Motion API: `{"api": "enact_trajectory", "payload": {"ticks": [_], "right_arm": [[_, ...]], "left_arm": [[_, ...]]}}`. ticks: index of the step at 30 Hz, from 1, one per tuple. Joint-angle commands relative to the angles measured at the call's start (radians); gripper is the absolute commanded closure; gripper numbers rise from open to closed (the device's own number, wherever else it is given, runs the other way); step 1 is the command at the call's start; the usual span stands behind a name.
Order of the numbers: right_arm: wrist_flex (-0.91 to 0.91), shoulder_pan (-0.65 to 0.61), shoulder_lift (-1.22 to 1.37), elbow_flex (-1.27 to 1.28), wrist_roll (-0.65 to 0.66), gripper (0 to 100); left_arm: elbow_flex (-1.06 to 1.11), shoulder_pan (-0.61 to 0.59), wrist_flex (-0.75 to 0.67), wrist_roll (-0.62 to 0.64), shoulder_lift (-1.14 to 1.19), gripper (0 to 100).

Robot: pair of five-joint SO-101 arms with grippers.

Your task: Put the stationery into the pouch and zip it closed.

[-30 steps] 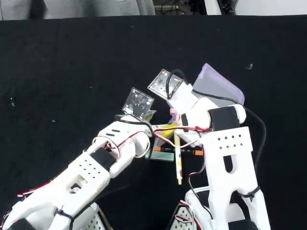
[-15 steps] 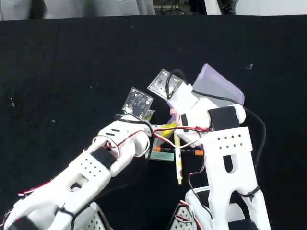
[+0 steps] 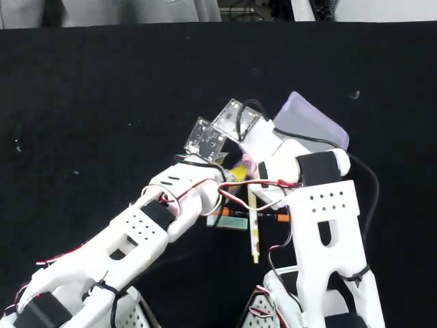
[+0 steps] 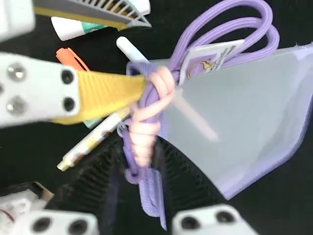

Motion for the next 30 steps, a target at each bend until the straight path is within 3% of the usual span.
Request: {"api": "enact_trajectory", "payload": {"ticks": [1, 10, 30], "right_arm": [[0.006, 0.018, -0.010, -0.010, -0.003, 98.7], [0.005, 0.138, -0.010, -0.051, -0.003, 98.7], [-0.003, 0.410, -0.010, -0.099, 0.074, 98.7]], "left_arm": [[-0.076, -0.004, -0.017, -0.003, 0.000, 98], [-0.070, -0.022, -0.015, -0.003, 0.000, 97], [-0.071, -0.272, -0.014, -0.003, -0.011, 97]]}}
